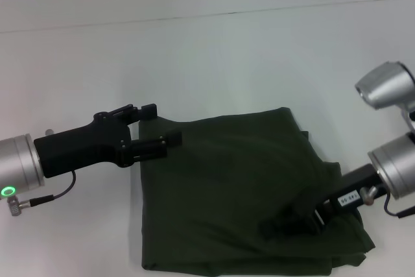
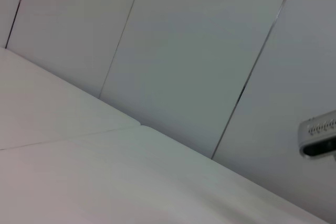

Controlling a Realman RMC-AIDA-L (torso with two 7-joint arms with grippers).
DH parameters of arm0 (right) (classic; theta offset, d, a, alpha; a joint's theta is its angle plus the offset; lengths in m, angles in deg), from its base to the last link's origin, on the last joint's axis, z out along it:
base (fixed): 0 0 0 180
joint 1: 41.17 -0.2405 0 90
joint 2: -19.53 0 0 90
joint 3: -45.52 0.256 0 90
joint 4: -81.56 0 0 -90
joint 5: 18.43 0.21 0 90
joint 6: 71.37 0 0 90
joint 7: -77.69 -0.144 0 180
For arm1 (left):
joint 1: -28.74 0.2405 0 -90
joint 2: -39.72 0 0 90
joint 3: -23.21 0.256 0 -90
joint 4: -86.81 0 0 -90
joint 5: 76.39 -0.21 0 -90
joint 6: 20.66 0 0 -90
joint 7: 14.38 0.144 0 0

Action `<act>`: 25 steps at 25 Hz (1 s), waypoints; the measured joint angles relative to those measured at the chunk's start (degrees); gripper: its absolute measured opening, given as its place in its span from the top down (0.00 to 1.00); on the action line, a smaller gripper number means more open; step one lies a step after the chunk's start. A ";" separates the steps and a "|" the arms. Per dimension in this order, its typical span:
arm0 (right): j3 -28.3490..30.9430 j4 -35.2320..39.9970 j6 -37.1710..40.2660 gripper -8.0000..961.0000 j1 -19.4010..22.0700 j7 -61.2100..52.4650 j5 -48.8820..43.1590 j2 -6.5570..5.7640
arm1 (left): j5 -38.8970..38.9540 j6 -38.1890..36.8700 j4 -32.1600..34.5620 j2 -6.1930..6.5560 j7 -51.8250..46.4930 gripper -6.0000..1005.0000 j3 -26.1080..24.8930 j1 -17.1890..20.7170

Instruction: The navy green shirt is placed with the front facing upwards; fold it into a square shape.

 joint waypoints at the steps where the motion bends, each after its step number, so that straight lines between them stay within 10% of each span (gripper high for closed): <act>1: 0.17 0.53 0.39 0.91 -0.09 0.01 0.48 0.01 | 0.00 0.01 0.00 0.00 0.01 0.10 0.00 -0.01; 12: -4.38 0.22 -6.13 0.91 -5.82 -2.07 1.00 2.85 | -0.01 0.50 -0.13 0.00 0.03 0.10 0.21 -0.20; 25: -10.89 -5.29 -13.73 0.91 -8.77 -2.93 1.13 3.22 | -0.01 1.27 -0.21 0.00 0.11 0.10 0.17 -0.38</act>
